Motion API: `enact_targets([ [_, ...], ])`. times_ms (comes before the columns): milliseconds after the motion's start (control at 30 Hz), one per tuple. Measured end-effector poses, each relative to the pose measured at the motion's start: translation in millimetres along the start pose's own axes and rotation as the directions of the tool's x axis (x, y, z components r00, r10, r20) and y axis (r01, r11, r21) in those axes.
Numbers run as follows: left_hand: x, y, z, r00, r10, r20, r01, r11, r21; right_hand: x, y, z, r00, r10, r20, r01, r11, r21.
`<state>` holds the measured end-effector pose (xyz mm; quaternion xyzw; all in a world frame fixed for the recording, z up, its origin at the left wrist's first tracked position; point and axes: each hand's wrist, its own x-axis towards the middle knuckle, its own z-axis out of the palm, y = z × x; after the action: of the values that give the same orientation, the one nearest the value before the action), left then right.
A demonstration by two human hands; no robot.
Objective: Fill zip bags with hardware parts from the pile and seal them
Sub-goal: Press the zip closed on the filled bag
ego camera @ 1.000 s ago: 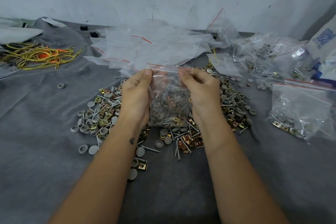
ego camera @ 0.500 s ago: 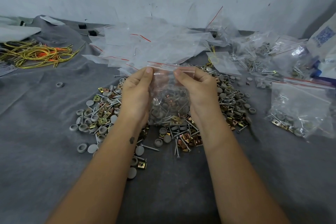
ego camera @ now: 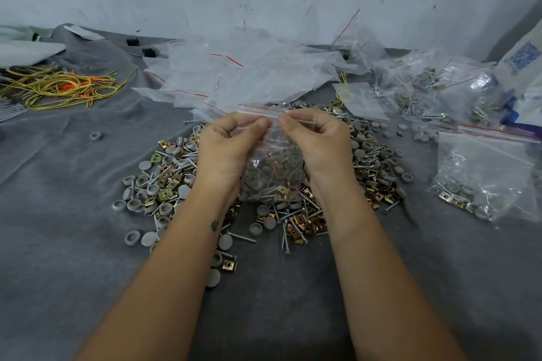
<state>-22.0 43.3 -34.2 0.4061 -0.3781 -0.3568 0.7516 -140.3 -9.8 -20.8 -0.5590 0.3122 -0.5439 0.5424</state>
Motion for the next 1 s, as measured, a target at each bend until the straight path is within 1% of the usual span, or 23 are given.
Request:
enact_targets([
  [100, 1.0, -0.1, -2.5, 0.999, 0.027, -0.036, -0.019, 0.974, 0.227, 0.4, -0.1, -4.1, 0.991, -0.130, 0.029, 0.133, 0.970, -0.202],
  [167, 1.5, 0.7, -2.9, 0.999, 0.048, -0.011, -0.042, 0.949, 0.312, 0.1, -0.2, -6.6, 0.979, -0.194, 0.062, 0.203, 0.930, -0.307],
  [267, 1.0, 1.7, -1.6, 0.998, 0.062, 0.024, -0.066, 0.942, 0.330, -0.3, 0.3, -7.3, 0.959, -0.257, 0.117, 0.282, 0.868, -0.409],
  [433, 0.4, 3.2, 0.0, 0.996, 0.081, 0.046, -0.092, 0.934, 0.345, -0.6, 0.3, -5.0, 0.951, -0.270, 0.150, 0.308, 0.811, -0.497],
  [533, -0.3, 2.6, 0.5, 0.996, 0.083, 0.045, -0.094, 0.925, 0.369, -1.0, -1.0, -4.0, 0.938, -0.301, 0.172, 0.346, 0.766, -0.542],
  [633, 0.4, 2.0, -0.2, 0.996, 0.084, 0.025, -0.087, 0.924, 0.372, -2.1, -2.8, -3.9, 0.934, -0.314, 0.173, 0.355, 0.752, -0.556],
  [767, -0.3, 1.6, 1.9, 0.996, 0.081, 0.040, -0.091, 0.924, 0.373, -4.2, -4.3, -3.5, 0.926, -0.326, 0.188, 0.373, 0.721, -0.585],
  [867, -1.1, -0.1, 2.1, 0.995, 0.090, 0.039, -0.098, 0.900, 0.424, -4.2, -3.9, -4.0, 0.922, -0.336, 0.193, 0.382, 0.709, -0.592],
  [1000, -2.9, 0.4, 3.0, 0.991, 0.125, 0.055, -0.136, 0.909, 0.394, -3.4, -1.6, -4.4, 0.912, -0.360, 0.199, 0.402, 0.682, -0.611],
])
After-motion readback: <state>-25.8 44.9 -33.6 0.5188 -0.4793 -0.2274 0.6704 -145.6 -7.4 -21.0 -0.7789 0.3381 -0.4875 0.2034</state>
